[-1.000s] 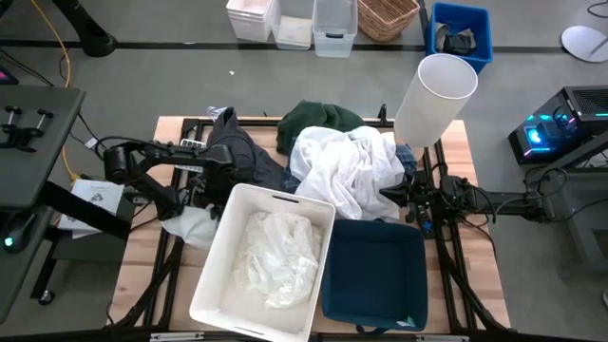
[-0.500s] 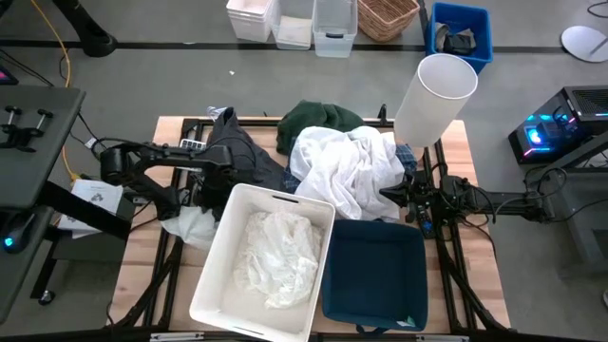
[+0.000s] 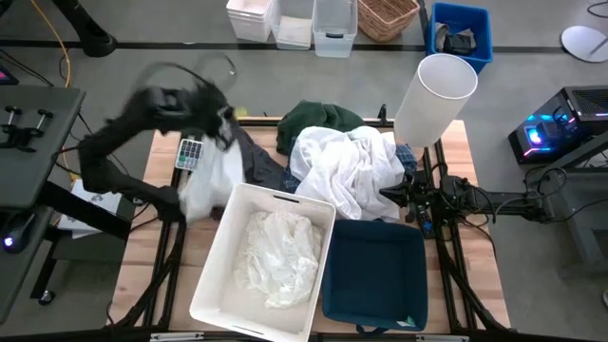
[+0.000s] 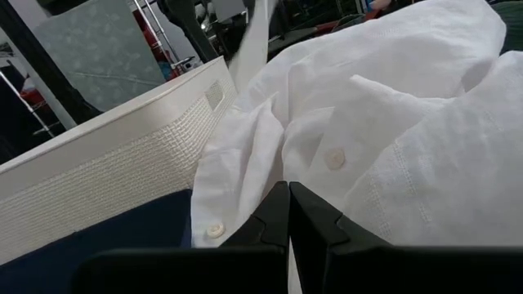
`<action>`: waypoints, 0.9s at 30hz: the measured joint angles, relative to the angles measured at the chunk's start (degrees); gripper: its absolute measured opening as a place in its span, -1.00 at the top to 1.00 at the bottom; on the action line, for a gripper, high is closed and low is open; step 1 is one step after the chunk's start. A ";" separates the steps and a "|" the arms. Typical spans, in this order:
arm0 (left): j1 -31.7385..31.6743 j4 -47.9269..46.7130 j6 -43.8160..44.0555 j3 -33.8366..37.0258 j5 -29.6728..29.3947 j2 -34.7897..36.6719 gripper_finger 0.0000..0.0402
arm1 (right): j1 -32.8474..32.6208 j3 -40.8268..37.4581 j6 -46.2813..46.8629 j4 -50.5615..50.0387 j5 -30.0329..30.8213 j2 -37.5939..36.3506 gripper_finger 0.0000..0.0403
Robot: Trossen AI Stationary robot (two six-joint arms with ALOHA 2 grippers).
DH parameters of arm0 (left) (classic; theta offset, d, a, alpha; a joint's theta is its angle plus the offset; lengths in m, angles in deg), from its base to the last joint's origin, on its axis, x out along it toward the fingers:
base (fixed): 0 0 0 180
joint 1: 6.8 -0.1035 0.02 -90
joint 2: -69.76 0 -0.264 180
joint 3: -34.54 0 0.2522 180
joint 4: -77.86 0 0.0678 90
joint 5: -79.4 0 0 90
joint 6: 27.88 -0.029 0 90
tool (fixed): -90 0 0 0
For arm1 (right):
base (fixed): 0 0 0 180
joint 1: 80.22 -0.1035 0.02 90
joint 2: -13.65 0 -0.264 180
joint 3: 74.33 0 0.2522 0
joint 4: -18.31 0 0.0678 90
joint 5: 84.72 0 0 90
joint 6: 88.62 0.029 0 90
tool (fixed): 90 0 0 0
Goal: Sort clothes
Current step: Put the white pants into the white laundry bin
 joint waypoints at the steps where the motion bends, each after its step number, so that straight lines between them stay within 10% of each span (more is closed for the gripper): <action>1: -0.01 2.39 -0.72 -3.69 -0.83 0.04 0.99 | 0.01 0.01 0.00 -0.01 0.00 0.00 1.00; 11: 5.51 36.97 -5.25 -25.61 18.97 0.09 1.00 | 0.01 0.00 0.00 -0.01 0.00 0.00 1.00; 21: 22.95 33.22 -3.25 -23.18 41.71 -0.92 1.00 | 0.00 0.00 0.01 0.00 0.00 0.00 1.00; 27: 33.16 31.42 0.70 -18.50 40.50 -1.44 1.00 | 0.01 0.01 0.01 -0.01 0.00 0.00 1.00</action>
